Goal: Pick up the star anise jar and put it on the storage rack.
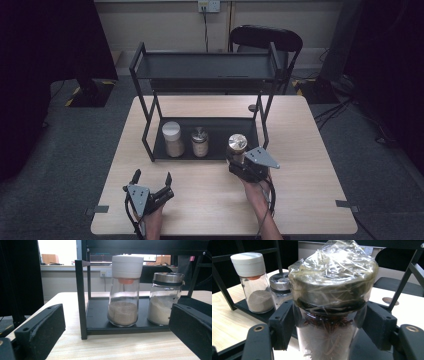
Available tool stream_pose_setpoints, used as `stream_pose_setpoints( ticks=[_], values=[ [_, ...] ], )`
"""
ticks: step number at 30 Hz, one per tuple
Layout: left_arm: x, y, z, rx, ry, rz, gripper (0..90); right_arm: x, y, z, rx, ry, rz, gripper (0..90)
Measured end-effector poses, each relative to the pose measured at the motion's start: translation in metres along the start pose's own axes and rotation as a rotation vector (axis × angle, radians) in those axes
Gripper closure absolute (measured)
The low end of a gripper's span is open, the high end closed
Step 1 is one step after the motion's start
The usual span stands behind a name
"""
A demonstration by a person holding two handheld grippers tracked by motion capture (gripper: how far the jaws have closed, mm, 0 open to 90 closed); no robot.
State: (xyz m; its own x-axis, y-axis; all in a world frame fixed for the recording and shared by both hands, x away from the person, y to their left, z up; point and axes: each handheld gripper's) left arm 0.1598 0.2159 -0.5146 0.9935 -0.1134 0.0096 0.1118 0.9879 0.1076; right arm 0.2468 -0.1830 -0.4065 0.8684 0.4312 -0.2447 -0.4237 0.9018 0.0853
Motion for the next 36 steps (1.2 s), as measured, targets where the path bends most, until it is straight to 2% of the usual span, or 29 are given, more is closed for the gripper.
stream_pose_setpoints(
  ticks=[11, 36],
  values=[
    [0.000, 0.000, 0.000, 0.000, -0.001, 0.000, 0.1, 0.008, 0.000, 0.006, -0.006, 0.015, -0.001, 31.0],
    [0.000, 0.000, 0.000, 0.000, -0.001, -0.001, 0.1, 0.026, -0.001, 0.009, 0.019, 0.032, -0.005, 31.0]
  ],
)
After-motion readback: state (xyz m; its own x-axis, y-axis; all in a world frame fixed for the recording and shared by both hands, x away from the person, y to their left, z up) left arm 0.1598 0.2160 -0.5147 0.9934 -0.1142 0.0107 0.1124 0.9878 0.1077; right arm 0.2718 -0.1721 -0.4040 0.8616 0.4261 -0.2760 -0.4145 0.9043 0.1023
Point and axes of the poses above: each handheld gripper's, and its own axes: x roughly forward along the jaws, z roughly out of its top, y roughly to its left, and after that the axes turned 7 degrees about x, right-handed
